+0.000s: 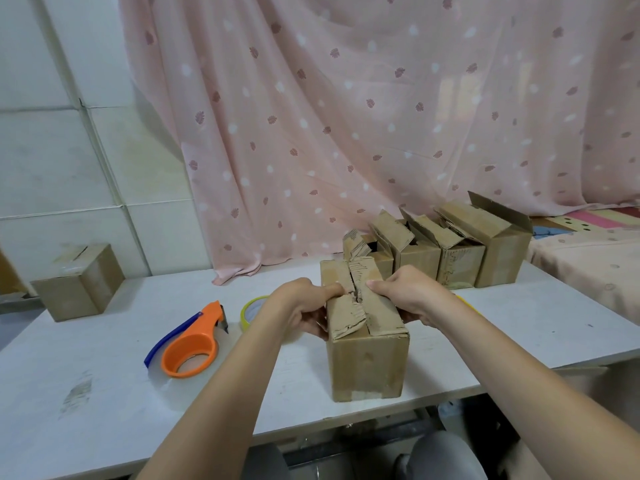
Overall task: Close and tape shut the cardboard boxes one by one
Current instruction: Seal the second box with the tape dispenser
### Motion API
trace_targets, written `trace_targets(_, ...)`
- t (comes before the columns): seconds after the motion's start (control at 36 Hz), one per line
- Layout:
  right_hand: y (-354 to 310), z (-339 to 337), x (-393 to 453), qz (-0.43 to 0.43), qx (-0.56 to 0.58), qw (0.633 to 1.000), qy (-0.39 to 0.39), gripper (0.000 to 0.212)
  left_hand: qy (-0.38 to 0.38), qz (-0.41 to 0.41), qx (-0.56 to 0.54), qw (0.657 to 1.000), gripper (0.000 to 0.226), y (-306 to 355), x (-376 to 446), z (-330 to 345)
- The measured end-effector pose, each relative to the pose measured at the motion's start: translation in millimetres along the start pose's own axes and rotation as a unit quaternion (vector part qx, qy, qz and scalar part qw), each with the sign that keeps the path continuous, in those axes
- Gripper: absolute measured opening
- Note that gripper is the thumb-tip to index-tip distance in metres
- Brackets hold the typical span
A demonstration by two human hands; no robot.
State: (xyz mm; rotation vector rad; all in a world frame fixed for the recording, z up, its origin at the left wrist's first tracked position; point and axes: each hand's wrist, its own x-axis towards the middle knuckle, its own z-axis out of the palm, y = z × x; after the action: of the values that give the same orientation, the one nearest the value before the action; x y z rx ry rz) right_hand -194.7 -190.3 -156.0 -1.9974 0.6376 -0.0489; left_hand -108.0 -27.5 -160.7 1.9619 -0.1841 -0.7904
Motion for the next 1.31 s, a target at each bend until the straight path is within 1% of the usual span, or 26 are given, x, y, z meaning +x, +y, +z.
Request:
trace_targets(0.06, -2, -3, -1, 0.007, -0.001, 1.0, -0.008, 0.042, -0.008, 0.001, -0.004, 1.0, 0.054, -2, 0, -1)
trace_targets(0.11, -6, -7, -1, 0.018, -0.01, 1.0, -0.017, 0.039, -0.015, 0.005, 0.003, 1.0, 0.066, -5, -1, -3)
trace_targets(0.17, -13, -10, -1, 0.029, -0.015, 0.999, -0.028, 0.04, -0.026, 0.005, 0.006, 1.0, 0.08, -7, -4, -7)
trace_targets(0.22, -20, -9, -2, 0.031, -0.025, 0.999, -0.037, 0.046, -0.032, 0.002, 0.012, 0.999, 0.082, -9, -12, -15)
trace_targets(0.28, -23, -7, -3, 0.029, -0.052, 0.998, -0.036, 0.051, -0.016, 0.015, 0.026, 0.999, 0.071, -10, -22, -27)
trace_targets(0.39, -22, -1, -5, 0.016, -0.089, 0.996, -0.019, 0.052, 0.056, 0.068, 0.037, 0.995, 0.032, -14, -36, -63)
trace_targets(0.44, -20, 0, -4, 0.013, -0.101, 0.995, -0.014, 0.053, 0.109, 0.09, 0.054, 0.988, 0.024, -19, -38, -85)
trace_targets(0.5, -20, 1, -4, 0.008, -0.108, 0.994, -0.007, 0.053, 0.172, 0.09, 0.115, 0.974, 0.025, -29, -37, -109)
trace_targets(0.56, -24, 2, -8, -0.009, -0.133, 0.991, 0.009, 0.05, 0.22, 0.071, 0.22, 0.948, 0.03, -42, -33, -134)
trace_targets(0.58, -28, 3, -12, -0.024, -0.156, 0.987, 0.023, 0.048, 0.221, 0.047, 0.274, 0.935, 0.037, -48, -34, -145)
trace_targets(0.61, -31, 4, -17, -0.046, -0.181, 0.982, 0.04, 0.047, 0.206, 0.009, 0.329, 0.921, 0.046, -54, -36, -153)
trace_targets(0.67, -37, 9, -26, -0.108, -0.224, 0.965, 0.083, 0.048, 0.164, -0.063, 0.435, 0.883, 0.064, -65, -40, -161)
trace_targets(0.69, -39, 12, -31, -0.143, -0.24, 0.955, 0.097, 0.046, 0.148, -0.088, 0.468, 0.867, 0.07, -70, -41, -164)
trace_targets(0.72, -40, 16, -36, -0.177, -0.255, 0.945, 0.105, 0.043, 0.14, -0.106, 0.483, 0.858, 0.076, -75, -40, -167)
trace_targets(0.75, -40, 20, -39, -0.206, -0.27, 0.935, 0.103, 0.041, 0.134, -0.119, 0.478, 0.86, 0.079, -81, -39, -170)
trace_targets(0.81, -39, 28, -45, -0.241, -0.3, 0.919, 0.082, 0.037, 0.13, -0.147, 0.425, 0.884, 0.082, -93, -36, -176)
trace_targets(0.86, -35, 36, -48, -0.251, -0.317, 0.913, 0.06, 0.03, 0.131, -0.168, 0.389, 0.896, 0.075, -100, -34, -178)
trace_targets(0.89, -32, 39, -49, -0.248, -0.323, 0.912, 0.053, 0.032, 0.134, -0.168, 0.385, 0.898, 0.069, -103, -33, -178)
trace_targets(1.03, -21, 47, -47, -0.239, -0.359, 0.901, 0.041, 0.045, 0.172, -0.142, 0.385, 0.896, 0.034, -113, -28, -175)
trace_targets(1.11, -20, 49, -50, -0.252, -0.369, 0.893, 0.052, 0.046, 0.17, -0.13, 0.37, 0.904, 0.028, -113, -29, -175)
trace_targets(1.25, -21, 49, -54, -0.259, -0.387, 0.883, 0.056, 0.041, 0.17, -0.091, 0.307, 0.932, 0.019, -106, -35, -180)
trace_targets(1.31, -21, 49, -55, -0.261, -0.381, 0.885, 0.058, 0.043, 0.185, -0.062, 0.301, 0.933, 0.023, -102, -40, -182)
